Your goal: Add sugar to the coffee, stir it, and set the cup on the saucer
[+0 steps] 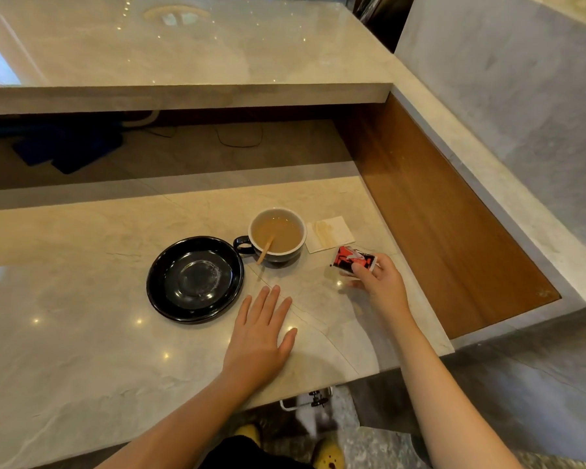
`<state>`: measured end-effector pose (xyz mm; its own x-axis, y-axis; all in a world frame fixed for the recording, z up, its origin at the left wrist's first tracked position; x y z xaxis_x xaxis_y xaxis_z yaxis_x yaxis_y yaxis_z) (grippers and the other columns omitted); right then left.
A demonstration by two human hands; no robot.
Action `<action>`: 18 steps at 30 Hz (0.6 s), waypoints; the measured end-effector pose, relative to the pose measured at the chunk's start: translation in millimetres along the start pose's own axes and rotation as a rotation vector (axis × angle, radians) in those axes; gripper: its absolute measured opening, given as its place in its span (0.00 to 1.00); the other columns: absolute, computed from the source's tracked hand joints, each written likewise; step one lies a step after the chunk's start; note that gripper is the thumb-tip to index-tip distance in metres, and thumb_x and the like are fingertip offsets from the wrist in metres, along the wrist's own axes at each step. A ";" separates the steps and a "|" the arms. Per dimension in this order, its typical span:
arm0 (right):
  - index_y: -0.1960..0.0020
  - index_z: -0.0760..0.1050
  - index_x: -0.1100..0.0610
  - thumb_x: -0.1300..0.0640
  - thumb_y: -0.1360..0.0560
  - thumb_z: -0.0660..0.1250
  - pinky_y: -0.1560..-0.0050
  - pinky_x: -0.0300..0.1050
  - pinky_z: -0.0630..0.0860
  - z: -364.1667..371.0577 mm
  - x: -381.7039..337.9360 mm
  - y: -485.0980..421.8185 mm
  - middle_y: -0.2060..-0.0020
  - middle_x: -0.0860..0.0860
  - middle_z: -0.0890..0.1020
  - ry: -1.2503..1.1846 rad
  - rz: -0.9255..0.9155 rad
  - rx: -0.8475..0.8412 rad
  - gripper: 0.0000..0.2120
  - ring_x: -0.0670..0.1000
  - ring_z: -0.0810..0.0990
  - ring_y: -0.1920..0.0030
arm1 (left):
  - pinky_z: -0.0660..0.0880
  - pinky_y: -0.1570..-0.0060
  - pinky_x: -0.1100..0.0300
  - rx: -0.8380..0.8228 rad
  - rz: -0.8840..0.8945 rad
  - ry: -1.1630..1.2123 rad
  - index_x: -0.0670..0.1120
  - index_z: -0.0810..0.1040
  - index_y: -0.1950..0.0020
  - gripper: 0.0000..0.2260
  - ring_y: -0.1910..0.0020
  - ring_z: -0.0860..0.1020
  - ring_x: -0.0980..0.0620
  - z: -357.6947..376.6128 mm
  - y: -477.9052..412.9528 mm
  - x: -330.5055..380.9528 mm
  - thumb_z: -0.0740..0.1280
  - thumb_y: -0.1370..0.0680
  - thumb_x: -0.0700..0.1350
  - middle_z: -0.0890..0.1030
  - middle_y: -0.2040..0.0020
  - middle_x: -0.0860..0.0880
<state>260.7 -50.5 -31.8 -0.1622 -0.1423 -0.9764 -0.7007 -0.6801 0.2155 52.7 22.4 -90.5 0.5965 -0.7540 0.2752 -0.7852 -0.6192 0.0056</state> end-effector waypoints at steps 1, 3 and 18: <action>0.49 0.74 0.57 0.61 0.27 0.68 0.62 0.53 0.81 3.8 -3.5 -1.2 0.56 0.55 0.85 -0.040 0.006 -0.007 0.07 0.55 0.84 0.59 | 0.39 0.26 0.50 0.008 0.001 -0.003 0.51 0.56 0.25 0.26 0.25 0.45 0.51 -1.2 0.2 0.6 0.50 0.21 0.59 0.54 0.23 0.48; 0.50 0.76 0.56 0.61 0.27 0.68 0.64 0.49 0.80 11.6 -11.1 -3.3 0.56 0.58 0.85 -0.051 -0.014 -0.010 0.06 0.55 0.83 0.60 | 0.47 0.26 0.47 0.020 0.006 -0.019 0.49 0.61 0.27 0.26 0.25 0.53 0.48 -4.2 1.0 1.8 0.51 0.22 0.58 0.60 0.25 0.46; 0.47 0.73 0.55 0.59 0.24 0.63 0.61 0.41 0.80 64.0 -59.1 -56.7 0.54 0.48 0.78 0.500 -0.246 -0.146 0.06 0.49 0.80 0.54 | 0.50 0.27 0.43 0.027 -0.012 0.008 0.50 0.63 0.27 0.25 0.26 0.56 0.47 -7.0 1.3 2.4 0.52 0.22 0.58 0.62 0.25 0.47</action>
<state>265.6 42.5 14.4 0.3666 -0.2653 -0.8918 -0.5670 -0.8236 0.0120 51.9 21.3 -83.1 0.6045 -0.7448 0.2825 -0.7733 -0.6339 -0.0166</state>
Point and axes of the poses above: each hand's wrist, its own y-axis away from the middle knuckle, its own z-axis out of the palm, x = y × z, the point moved 2 cm from there along -y, towards the middle knuckle
